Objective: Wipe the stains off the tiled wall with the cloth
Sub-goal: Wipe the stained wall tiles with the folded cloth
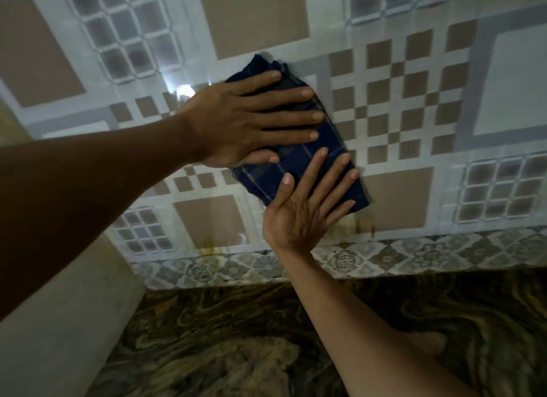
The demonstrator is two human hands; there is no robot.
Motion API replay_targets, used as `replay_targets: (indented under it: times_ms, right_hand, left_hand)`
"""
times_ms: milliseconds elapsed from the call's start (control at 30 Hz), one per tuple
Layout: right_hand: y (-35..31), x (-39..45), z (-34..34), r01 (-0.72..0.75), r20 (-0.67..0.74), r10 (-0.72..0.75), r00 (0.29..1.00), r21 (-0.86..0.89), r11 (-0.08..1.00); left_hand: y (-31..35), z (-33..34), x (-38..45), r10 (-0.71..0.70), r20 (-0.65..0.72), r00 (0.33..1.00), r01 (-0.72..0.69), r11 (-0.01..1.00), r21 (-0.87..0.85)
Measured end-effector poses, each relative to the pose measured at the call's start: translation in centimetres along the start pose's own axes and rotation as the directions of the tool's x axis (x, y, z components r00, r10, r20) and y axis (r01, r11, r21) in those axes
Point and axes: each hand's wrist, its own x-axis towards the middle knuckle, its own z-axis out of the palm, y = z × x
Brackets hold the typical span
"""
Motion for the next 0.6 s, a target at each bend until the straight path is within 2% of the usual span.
replay_targets:
  times_ms: [300, 467, 600]
  right_hand:
    - [-5.9, -6.2, 3.6, 0.05, 0.084, -0.049, 0.995, -0.016, 0.999]
    - [-8.0, -9.0, 5.2, 0.203, 0.201, -0.203, 0.959, 0.019, 0.979]
    - [-7.7, -9.9, 5.7, 0.392, 0.319, -0.375, 0.87, 0.01, 0.92]
  left_hand:
    - [0.5, 1.3, -10.7, -0.05, 0.099, 0.994, 0.052, 0.998, -0.017]
    - [3.2, 1.6, -17.6, -0.237, 0.204, 0.95, 0.262, 0.959, -0.107]
    - [7.8, 1.5, -21.1, -0.471, 0.279, 0.837, 0.525, 0.836, -0.163]
